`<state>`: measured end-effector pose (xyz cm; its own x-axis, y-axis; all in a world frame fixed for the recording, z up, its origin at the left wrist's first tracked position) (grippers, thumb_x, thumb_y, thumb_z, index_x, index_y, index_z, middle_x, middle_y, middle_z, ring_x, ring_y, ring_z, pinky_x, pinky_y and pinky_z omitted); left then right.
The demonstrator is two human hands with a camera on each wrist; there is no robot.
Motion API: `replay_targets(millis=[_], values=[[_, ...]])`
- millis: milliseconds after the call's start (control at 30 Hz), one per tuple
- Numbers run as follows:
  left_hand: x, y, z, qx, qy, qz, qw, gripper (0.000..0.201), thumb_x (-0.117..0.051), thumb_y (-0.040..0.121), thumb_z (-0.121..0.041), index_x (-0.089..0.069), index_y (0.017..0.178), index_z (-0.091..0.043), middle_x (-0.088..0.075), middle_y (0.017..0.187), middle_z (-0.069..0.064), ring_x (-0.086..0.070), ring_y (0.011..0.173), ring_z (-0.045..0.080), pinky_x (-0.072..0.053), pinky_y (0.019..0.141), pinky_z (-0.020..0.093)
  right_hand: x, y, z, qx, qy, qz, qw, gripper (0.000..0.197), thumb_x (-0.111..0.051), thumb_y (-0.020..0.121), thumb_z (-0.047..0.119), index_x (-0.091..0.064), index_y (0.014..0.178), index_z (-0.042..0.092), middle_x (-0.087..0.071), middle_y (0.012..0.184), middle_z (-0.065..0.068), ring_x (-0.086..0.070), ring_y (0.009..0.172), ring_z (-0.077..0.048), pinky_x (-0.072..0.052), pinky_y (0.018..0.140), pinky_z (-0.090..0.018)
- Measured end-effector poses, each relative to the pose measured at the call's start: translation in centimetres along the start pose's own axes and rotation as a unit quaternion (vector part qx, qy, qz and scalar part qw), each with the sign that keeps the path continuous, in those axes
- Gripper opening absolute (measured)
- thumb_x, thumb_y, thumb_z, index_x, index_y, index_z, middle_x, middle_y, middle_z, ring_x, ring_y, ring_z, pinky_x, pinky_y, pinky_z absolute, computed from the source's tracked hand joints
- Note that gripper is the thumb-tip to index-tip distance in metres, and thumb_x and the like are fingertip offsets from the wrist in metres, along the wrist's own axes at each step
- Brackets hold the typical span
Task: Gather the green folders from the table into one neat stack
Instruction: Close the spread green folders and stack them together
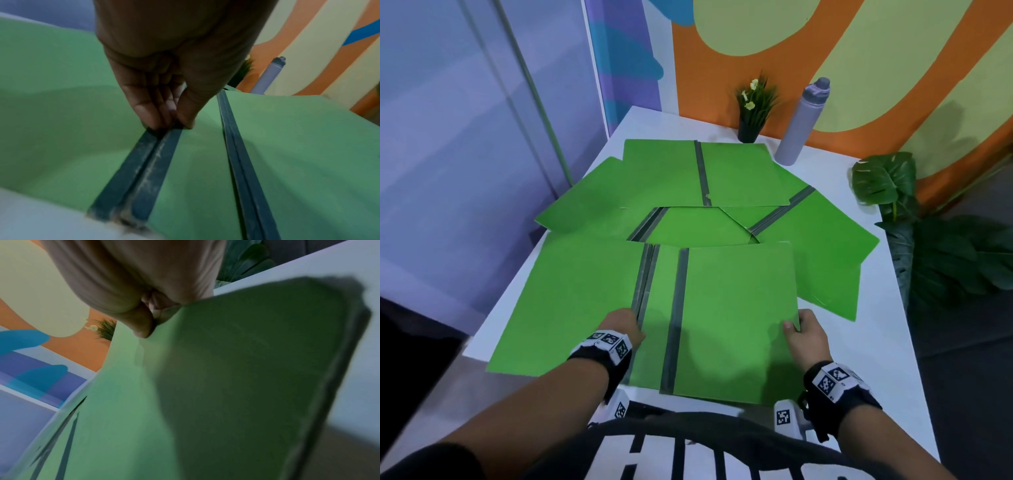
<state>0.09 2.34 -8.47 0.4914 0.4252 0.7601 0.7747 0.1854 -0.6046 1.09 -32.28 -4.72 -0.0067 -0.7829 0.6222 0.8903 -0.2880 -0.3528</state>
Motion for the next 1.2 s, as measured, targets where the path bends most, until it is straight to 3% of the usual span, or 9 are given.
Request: replay_targets(millis=[200, 333, 533, 633, 733, 800, 900, 1100, 1200], values=[[1.8, -1.0, -0.7, -0.025, -0.106, -0.026, 0.994, 0.010, -0.058, 0.080, -0.011, -0.059, 0.070, -0.008, -0.060, 0.071, 0.007, -0.056, 0.065, 0.024, -0.058, 0.071, 0.039, 1.7, -0.2, 0.2, -0.037, 0.071, -0.011, 0.997, 0.031, -0.047, 0.095, 0.006, -0.044, 0.125, -0.001, -0.054, 0.124, -0.027, -0.054, 0.107, -0.037, -0.042, 0.093, -0.042], [6.4, -4.8, -2.2, -0.084, -0.225, -0.140, 0.960, 0.002, -0.052, 0.091, -0.010, -0.054, 0.092, -0.009, -0.063, 0.089, 0.012, -0.054, 0.066, 0.016, -0.045, 0.056, 0.025, 3.6, 0.9, -0.2, -0.053, 0.143, -0.028, 0.988, 0.045, -0.048, 0.096, 0.011, -0.035, 0.139, 0.005, -0.045, 0.138, -0.021, -0.048, 0.121, -0.036, -0.037, 0.101, -0.043], [14.3, -12.5, -4.2, -0.210, -0.299, -0.295, 0.883, 0.005, -0.046, 0.098, -0.014, -0.042, 0.100, -0.012, -0.048, 0.061, 0.006, -0.040, 0.047, 0.020, -0.031, 0.048, 0.033, 3.8, 1.6, 0.6, -0.071, 0.259, -0.010, 0.963, 0.056, -0.049, 0.095, 0.014, -0.025, 0.146, 0.015, -0.027, 0.153, -0.016, -0.031, 0.138, -0.031, -0.025, 0.112, -0.055], [15.5, -12.9, -4.3, -0.221, -0.324, -0.321, 0.862, 0.011, -0.046, 0.098, -0.011, -0.040, 0.104, -0.018, -0.048, 0.064, 0.003, -0.038, 0.049, 0.017, -0.031, 0.045, 0.021, 3.0, 1.9, 1.9, -0.057, 0.301, 0.018, 0.952, 0.058, -0.046, 0.096, 0.011, -0.019, 0.148, 0.013, -0.017, 0.157, -0.014, -0.019, 0.143, -0.028, -0.017, 0.115, -0.052], [14.5, -10.7, -3.7, -0.174, -0.395, -0.267, 0.862, 0.027, -0.046, 0.098, -0.007, -0.043, 0.116, -0.027, -0.052, 0.075, 0.002, -0.040, 0.056, 0.016, -0.036, 0.045, 0.016, 2.0, 2.3, 2.9, -0.051, 0.340, 0.040, 0.938, 0.061, -0.045, 0.096, 0.008, -0.013, 0.149, 0.012, -0.012, 0.159, -0.009, -0.014, 0.144, -0.024, -0.014, 0.115, -0.048], [13.0, -9.5, -3.9, -0.156, -0.432, -0.199, 0.866, 0.039, -0.046, 0.098, -0.006, -0.045, 0.127, -0.033, -0.059, 0.097, 0.006, -0.052, 0.082, 0.016, -0.045, 0.071, 0.018, 1.4, 2.7, 3.3, -0.050, 0.350, 0.049, 0.934, 0.060, -0.045, 0.097, 0.010, -0.015, 0.149, 0.013, -0.014, 0.158, -0.005, -0.015, 0.144, -0.022, -0.013, 0.114, -0.048], [11.0, -8.7, -4.8, -0.150, -0.461, -0.129, 0.865, 0.049, -0.043, 0.099, -0.004, -0.040, 0.142, -0.026, -0.051, 0.129, -0.006, -0.041, 0.124, 0.012, -0.030, 0.112, 0.036, 0.4, 2.9, 3.4, -0.049, 0.359, 0.078, 0.929, 0.058, -0.047, 0.096, 0.011, -0.021, 0.148, 0.018, -0.016, 0.158, -0.002, -0.015, 0.144, -0.021, -0.011, 0.114, -0.051], [8.8, -7.8, -6.9, -0.158, -0.461, -0.028, 0.873, 0.055, -0.032, 0.100, -0.045, -0.020, 0.152, -0.030, -0.032, 0.156, -0.003, -0.028, 0.145, 0.021, -0.023, 0.116, 0.040, 0.3, 2.5, 3.8, -0.035, 0.317, 0.050, 0.947, 0.051, -0.048, 0.094, 0.004, -0.037, 0.138, 0.028, -0.026, 0.154, -0.009, -0.024, 0.141, -0.025, -0.021, 0.112, -0.053], [8.1, -6.8, -7.4, -0.137, -0.406, -0.002, 0.903, 0.070, -0.054, 0.096, -0.024, -0.013, 0.153, -0.028, -0.043, 0.144, 0.003, -0.044, 0.131, 0.027, -0.033, 0.113, 0.046, -0.1, 2.4, 4.6, -0.014, 0.296, 0.040, 0.954, 0.059, -0.048, 0.095, 0.004, -0.030, 0.143, 0.032, -0.024, 0.155, -0.013, -0.024, 0.142, -0.026, -0.023, 0.112, -0.049]])
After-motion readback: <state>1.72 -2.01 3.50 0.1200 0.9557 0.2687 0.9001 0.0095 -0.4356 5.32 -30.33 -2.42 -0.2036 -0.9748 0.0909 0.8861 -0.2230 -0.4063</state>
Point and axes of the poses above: each hand's wrist, its own y-axis towards the middle knuckle, its own x-axis out of the back of the hand, z = x × y, the point moved 5 cm from there along y, towards the middle knuckle
